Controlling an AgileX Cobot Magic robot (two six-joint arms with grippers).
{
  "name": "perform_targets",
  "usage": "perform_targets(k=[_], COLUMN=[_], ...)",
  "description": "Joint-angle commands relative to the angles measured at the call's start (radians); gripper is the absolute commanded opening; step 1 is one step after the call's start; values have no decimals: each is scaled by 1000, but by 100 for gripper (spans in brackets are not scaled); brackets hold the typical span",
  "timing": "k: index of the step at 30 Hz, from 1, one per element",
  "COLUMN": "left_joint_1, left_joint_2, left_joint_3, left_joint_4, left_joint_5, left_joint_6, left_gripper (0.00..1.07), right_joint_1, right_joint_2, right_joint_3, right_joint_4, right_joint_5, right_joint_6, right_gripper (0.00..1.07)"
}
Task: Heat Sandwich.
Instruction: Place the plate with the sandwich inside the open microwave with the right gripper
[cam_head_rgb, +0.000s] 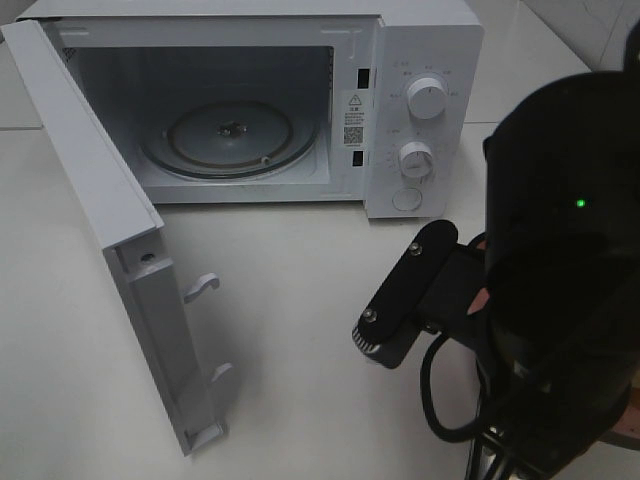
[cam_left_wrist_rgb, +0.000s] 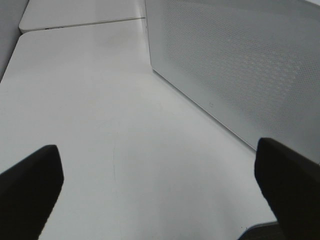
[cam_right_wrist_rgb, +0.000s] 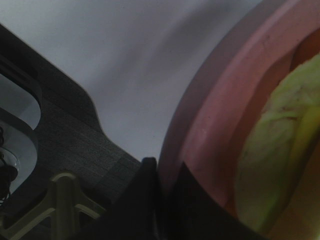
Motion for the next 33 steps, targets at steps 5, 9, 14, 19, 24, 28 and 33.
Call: perform_targets(k=[5,9,14,19,24,28,33], left_joint_1=[-4,-4,-4,-4,-4,-4,-4], left_joint_2=[-27,-27,-27,-27,-27,-27,-27], left_joint_3=[3,3,3,3,3,3,3], left_joint_4=[-5,-5,-5,-5,-5,-5,-5], left_joint_5=[-11,-11,-11,-11,-11,-11,-11], left_joint_6=[3,3,3,3,3,3,3], left_gripper=[101,101,101,101,101,101,101], right_joint_1=[27,27,27,27,27,27,27], right_joint_2=[-7,-7,-7,-7,-7,-7,-7], right_joint_3=[4,4,4,4,4,4,4], right_joint_4=[-78,-108,-134,-152,-153,-153,-152], right_joint_5=[18,-27,-91,-148,-201,-237,-283], right_joint_6=[-119,-188,-267,-337,-424,-492,-592], right_gripper=[0,0,0,1,1,1,1])
